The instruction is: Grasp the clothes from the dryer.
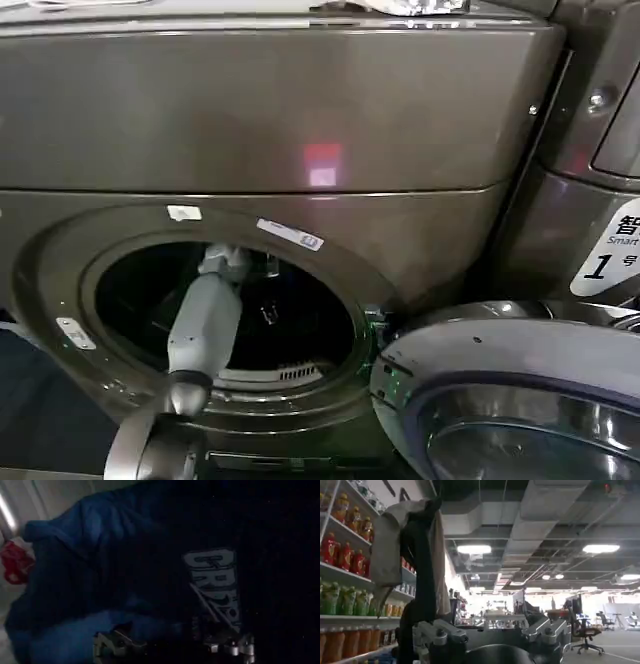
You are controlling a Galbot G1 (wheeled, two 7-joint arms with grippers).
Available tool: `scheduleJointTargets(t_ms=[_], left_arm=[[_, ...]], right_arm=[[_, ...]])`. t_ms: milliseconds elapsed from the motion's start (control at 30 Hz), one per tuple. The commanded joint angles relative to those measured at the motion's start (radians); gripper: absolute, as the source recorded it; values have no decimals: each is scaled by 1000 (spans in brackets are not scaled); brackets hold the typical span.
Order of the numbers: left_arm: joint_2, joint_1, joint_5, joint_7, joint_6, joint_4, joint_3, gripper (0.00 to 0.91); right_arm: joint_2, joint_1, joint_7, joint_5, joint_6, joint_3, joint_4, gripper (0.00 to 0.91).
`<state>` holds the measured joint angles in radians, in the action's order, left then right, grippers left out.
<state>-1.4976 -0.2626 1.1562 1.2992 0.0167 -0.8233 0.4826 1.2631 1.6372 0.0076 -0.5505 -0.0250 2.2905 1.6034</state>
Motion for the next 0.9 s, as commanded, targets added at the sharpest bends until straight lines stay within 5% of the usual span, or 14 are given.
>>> scheduleJointTargets(t_ms=[33,133,167,233,267,433,900], left_arm=[[1,-6,-51,-25,0,35,-2,907],[1,-7,-48,-25,-2,45,-3,907],[1,-9,-49,-21,-1,44,-3,728],[1,-13,-51,-5,2,36,-4,125],[1,-15,-52,0,3,30,-4,80],[3,-17,-56,1,19,26,-4,0],[10,-21,-55,-23,21,32,0,0]], right_arm=[[0,0,1,0,1,0,0,907],[-1,0,1,0,2,0,-1,907],[-2,0,1,0,2,0,-2,907],[0,1,1,0,2,0,-1,907],[0,1,0,-1,2,0,-1,907],[1,3,0,-1,4,-2,-2,907],[10,1,-1,1,7,-10,6,907]])
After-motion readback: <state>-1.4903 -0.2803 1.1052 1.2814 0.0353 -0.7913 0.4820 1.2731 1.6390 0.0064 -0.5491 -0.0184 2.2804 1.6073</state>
